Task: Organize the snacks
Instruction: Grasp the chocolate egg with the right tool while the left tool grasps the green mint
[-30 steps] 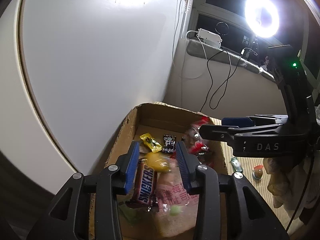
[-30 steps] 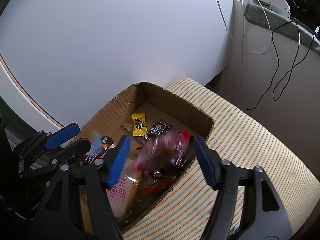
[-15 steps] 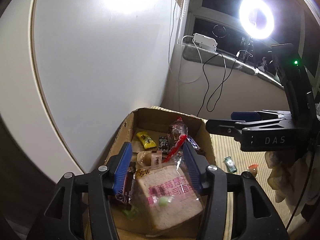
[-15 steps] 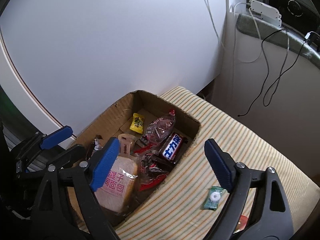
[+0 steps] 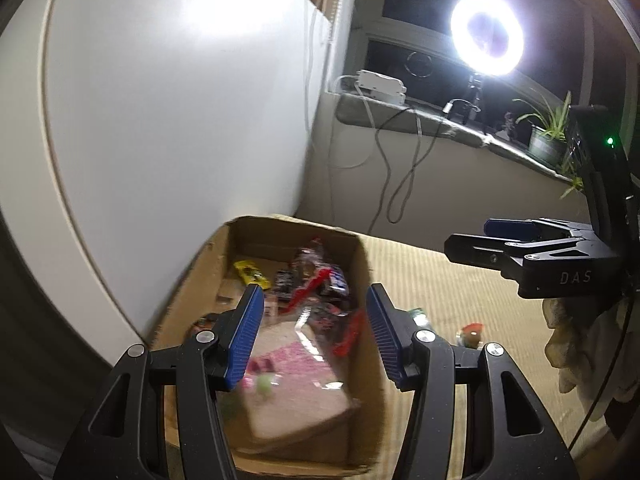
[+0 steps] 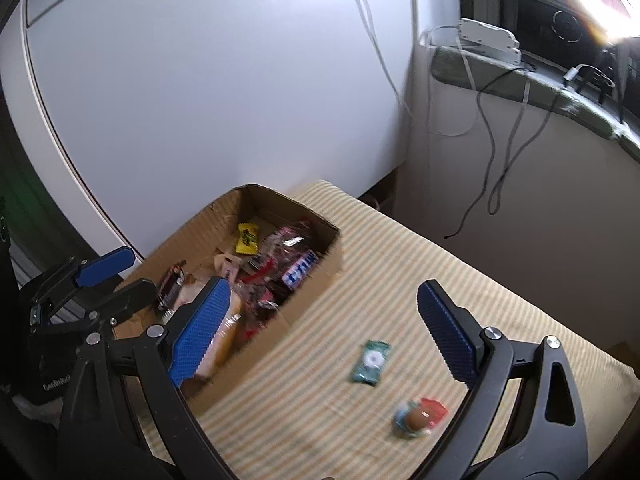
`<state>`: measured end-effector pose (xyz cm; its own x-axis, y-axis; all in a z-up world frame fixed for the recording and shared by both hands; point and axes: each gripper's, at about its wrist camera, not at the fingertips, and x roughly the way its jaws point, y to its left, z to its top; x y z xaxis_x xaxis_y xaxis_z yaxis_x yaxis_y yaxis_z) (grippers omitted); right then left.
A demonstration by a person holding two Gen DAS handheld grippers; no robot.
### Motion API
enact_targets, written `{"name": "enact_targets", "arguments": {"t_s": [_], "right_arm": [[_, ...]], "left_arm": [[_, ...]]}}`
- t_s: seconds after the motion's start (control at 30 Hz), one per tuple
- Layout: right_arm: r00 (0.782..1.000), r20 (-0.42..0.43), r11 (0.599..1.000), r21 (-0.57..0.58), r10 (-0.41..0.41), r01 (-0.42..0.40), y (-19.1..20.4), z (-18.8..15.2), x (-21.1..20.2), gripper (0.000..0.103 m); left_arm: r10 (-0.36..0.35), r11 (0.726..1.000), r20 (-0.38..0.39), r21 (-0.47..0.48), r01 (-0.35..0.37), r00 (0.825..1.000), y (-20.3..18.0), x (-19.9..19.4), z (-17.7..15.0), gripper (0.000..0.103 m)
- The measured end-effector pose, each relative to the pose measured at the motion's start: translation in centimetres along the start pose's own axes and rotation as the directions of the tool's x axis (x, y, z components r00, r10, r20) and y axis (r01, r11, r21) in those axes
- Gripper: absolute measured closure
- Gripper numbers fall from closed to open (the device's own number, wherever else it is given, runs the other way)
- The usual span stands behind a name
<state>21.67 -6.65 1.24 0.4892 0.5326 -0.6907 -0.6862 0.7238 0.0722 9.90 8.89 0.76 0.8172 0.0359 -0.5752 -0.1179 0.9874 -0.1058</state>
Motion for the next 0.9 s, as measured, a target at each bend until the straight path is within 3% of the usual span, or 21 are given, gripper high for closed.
{"name": "enact_targets", "arguments": {"t_s": [0.37, 0.47, 0.63, 0.9], "right_arm": [[0.997, 0.027, 0.997, 0.005, -0.078, 0.078, -5.6, -4.8, -2.8, 0.006], [0.995, -0.008, 0.995, -0.008, -0.101, 0.101, -6.8, -6.4, -2.4, 0.006], [0.991, -0.076, 0.992, -0.062, -0.114, 0.11, -7.8, -8.7, -0.9, 0.013], [0.985, -0.153, 0.991, -0.124, -0.077, 0.058, -8.3, -11.3, 1.9, 0.018]], "left_arm": [[-0.096, 0.994, -0.03, 0.05, 0.097, 0.995, -5.7, 1.4, -1.0, 0.05], [-0.115, 0.991, -0.051, 0.069, 0.119, 0.992, -7.3, 2.3, -1.6, 0.053], [-0.137, 0.985, -0.096, 0.096, 0.147, 0.986, -9.6, 4.0, -2.4, 0.068], [-0.145, 0.98, -0.173, 0.111, 0.165, 0.974, -12.0, 7.6, -3.3, 0.071]]}}
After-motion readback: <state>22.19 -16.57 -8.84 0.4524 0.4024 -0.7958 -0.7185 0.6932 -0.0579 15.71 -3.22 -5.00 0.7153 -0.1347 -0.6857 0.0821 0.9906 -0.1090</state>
